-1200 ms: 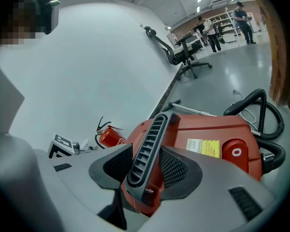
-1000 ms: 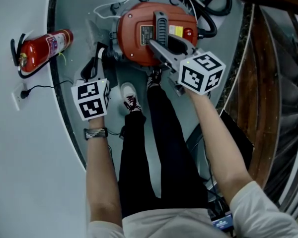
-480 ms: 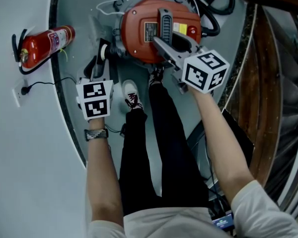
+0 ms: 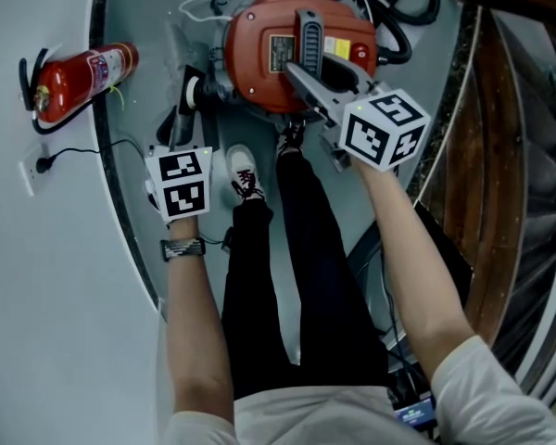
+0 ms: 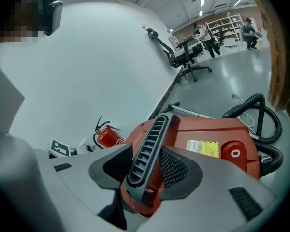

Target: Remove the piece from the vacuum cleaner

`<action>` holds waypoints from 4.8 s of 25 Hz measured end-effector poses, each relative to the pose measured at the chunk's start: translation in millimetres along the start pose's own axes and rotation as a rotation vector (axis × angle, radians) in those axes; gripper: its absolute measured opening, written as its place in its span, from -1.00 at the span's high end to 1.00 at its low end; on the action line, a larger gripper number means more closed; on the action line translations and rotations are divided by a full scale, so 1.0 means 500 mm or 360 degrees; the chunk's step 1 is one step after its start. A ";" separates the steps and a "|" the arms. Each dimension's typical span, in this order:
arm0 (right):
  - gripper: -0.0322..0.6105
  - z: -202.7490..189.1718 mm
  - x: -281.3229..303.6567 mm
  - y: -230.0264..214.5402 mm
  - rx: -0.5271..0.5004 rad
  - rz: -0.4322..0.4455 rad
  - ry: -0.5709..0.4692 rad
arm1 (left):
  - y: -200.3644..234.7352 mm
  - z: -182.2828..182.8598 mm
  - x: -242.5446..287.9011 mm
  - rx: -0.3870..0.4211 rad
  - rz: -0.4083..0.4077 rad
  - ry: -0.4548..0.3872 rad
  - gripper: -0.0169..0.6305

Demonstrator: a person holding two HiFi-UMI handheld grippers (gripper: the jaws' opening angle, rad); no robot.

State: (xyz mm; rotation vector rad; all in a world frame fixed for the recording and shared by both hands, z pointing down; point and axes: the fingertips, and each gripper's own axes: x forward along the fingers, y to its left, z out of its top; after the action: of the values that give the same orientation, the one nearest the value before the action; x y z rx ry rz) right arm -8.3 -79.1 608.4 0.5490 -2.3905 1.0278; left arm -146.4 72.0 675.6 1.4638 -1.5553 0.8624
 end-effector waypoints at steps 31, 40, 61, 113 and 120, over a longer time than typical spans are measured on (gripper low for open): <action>0.33 -0.002 0.002 0.002 0.0001 0.0017 0.0024 | 0.015 0.005 0.002 0.0081 0.0075 -0.0007 0.80; 0.33 -0.002 0.002 0.002 0.0005 0.0021 0.0029 | 0.016 0.004 0.002 0.0048 0.0065 -0.0010 0.81; 0.33 -0.002 0.003 0.003 -0.0002 0.0016 0.0025 | 0.024 0.004 0.000 0.0042 0.0035 -0.0017 0.81; 0.33 -0.001 -0.001 0.008 -0.0038 -0.0003 0.0013 | 0.029 0.131 0.035 -0.0066 -0.0160 0.0072 0.53; 0.33 0.000 -0.001 0.009 -0.0041 -0.0007 0.0016 | 0.023 0.121 0.054 -0.0094 -0.0158 0.0088 0.53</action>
State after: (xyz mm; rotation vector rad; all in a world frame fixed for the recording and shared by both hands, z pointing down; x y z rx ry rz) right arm -10.2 -76.2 605.9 0.5384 -2.3895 0.9944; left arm -163.9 7.3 674.1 1.4503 -1.4434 0.7858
